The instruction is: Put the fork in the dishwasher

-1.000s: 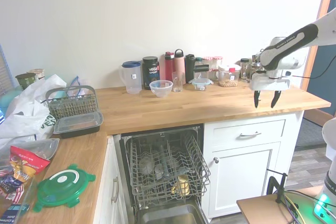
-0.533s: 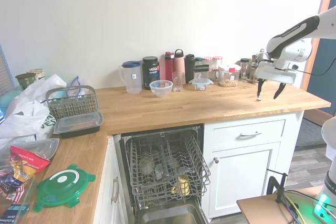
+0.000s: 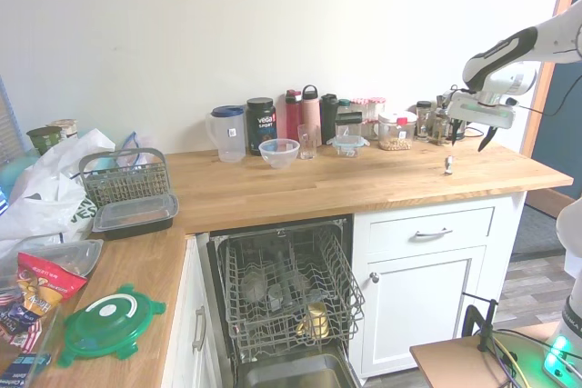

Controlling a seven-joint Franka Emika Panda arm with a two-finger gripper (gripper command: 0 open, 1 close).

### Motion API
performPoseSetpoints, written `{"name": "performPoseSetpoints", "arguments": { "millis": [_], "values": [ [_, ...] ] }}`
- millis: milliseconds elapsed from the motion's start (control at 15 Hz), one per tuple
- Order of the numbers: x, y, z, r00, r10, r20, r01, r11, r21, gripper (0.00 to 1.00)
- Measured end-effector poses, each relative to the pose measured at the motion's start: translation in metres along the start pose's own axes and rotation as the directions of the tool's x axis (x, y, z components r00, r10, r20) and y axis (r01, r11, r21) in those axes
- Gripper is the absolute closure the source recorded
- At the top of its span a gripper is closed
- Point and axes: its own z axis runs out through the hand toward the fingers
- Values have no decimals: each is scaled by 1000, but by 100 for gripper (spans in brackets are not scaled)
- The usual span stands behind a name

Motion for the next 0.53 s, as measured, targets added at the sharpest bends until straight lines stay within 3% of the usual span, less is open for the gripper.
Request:
{"name": "performPoseSetpoints", "arguments": {
  "millis": [533],
  "values": [
    [34, -57, 36, 999, 41, -14, -42, 998, -49, 0]
  ]
}}
